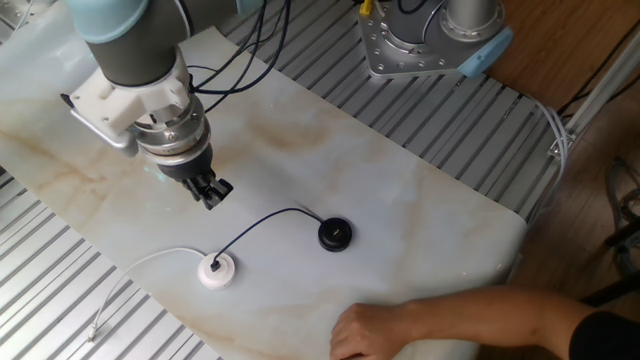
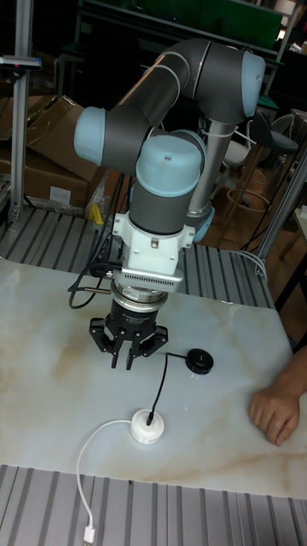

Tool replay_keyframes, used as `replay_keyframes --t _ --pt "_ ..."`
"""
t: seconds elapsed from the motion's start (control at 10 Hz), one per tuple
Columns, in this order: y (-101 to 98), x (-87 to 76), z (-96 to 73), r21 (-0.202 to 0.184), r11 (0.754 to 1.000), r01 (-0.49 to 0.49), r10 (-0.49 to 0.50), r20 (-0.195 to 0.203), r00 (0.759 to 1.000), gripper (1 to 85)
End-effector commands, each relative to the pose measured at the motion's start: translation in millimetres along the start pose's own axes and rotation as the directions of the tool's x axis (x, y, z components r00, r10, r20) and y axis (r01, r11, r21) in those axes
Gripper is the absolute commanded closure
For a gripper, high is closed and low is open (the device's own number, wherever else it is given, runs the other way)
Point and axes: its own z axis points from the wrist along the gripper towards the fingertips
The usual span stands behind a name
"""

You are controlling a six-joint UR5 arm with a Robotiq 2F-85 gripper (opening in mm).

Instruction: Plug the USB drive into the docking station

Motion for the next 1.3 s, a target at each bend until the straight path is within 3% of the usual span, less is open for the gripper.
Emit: replay_keyframes --t 0.0,0.4,0.8,1.2 --pt "-0.3 0.3 4.8 -0.007 1.0 0.006 -0.006 0.0 1.0 58.7" --pt "-7.5 -1.4 18.8 0.018 1.0 0.018 -0.018 -0.003 1.0 60.0" --pt "-7.3 -2.6 19.7 0.018 1.0 0.021 -0.021 0.002 1.0 60.3" --pt "-11.4 -4.2 18.9 0.045 0.999 0.028 -0.028 0.0 1.0 60.3"
